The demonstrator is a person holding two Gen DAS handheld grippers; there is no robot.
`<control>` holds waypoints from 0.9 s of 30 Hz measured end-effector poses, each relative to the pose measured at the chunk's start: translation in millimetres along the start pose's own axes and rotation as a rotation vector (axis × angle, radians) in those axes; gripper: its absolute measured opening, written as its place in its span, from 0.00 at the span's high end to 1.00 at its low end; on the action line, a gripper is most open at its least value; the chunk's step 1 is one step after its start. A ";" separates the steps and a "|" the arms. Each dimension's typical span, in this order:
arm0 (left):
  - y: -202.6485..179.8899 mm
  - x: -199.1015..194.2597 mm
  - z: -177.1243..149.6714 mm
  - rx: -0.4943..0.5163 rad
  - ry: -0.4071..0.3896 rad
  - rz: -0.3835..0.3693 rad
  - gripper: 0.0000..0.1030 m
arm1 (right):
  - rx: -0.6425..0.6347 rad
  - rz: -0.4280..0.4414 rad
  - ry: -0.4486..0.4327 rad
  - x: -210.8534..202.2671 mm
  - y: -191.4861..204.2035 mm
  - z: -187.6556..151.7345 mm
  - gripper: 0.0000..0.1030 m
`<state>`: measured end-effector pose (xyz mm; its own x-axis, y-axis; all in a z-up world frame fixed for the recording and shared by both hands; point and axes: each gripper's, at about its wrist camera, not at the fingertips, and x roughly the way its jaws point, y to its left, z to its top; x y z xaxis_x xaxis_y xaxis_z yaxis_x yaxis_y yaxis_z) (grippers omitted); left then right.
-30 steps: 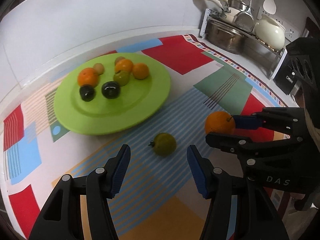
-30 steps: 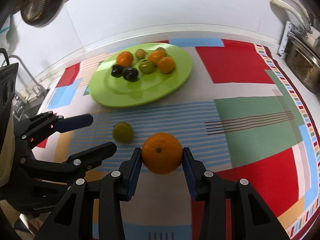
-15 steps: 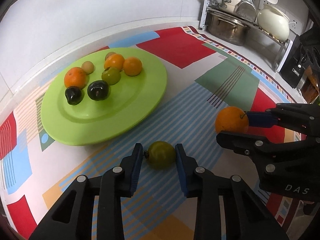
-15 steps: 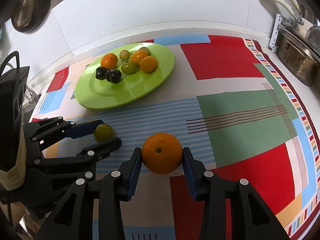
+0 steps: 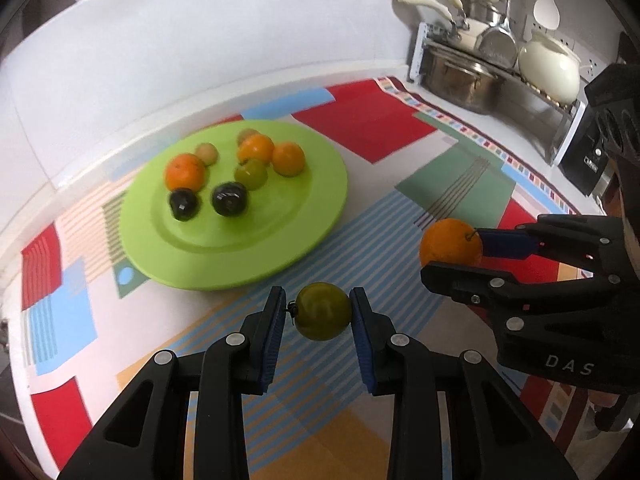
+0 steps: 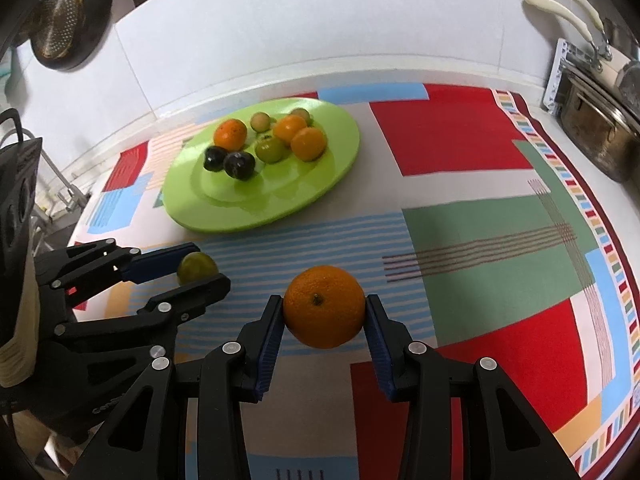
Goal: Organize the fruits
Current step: 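Carry the green tomato with the left tool while the right tool carries the orange to the plate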
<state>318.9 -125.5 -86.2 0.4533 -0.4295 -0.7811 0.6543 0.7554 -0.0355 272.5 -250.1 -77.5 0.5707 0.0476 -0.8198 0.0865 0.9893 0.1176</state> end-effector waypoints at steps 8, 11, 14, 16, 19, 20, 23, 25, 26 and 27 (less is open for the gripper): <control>7.8 -25.0 6.1 -0.040 -0.049 0.032 0.68 | -0.024 0.027 -0.048 -13.0 10.0 10.9 0.60; 11.1 -31.8 8.8 -0.046 -0.068 0.050 0.68 | -0.038 0.033 -0.071 -18.2 14.3 16.6 0.60; 15.0 -38.1 11.9 -0.055 -0.090 0.065 0.68 | -0.048 0.040 -0.095 -23.6 18.4 22.5 0.60; 17.9 -41.6 15.0 -0.058 -0.106 0.076 0.68 | -0.057 0.041 -0.109 -26.7 20.8 26.8 0.60; 23.4 -44.5 20.5 -0.067 -0.124 0.089 0.68 | -0.067 0.046 -0.126 -27.5 24.0 34.2 0.60; 24.9 -44.5 22.3 -0.070 -0.128 0.094 0.68 | -0.071 0.046 -0.131 -27.4 25.2 36.9 0.60; 31.2 -43.4 29.4 -0.080 -0.142 0.110 0.68 | -0.086 0.048 -0.145 -26.1 27.6 45.3 0.60; 36.1 -41.7 33.1 -0.085 -0.149 0.120 0.68 | -0.092 0.050 -0.150 -23.6 27.8 51.1 0.60; 38.4 -40.6 35.2 -0.087 -0.154 0.124 0.68 | -0.096 0.052 -0.151 -21.4 27.8 54.5 0.60; 40.1 -39.6 37.1 -0.088 -0.158 0.125 0.68 | -0.098 0.053 -0.150 -19.2 27.6 57.6 0.60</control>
<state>349.7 -96.6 -33.6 0.6218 -0.3966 -0.6753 0.5348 0.8449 -0.0038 310.9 -231.6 -26.3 0.6885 0.0862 -0.7201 -0.0231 0.9950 0.0970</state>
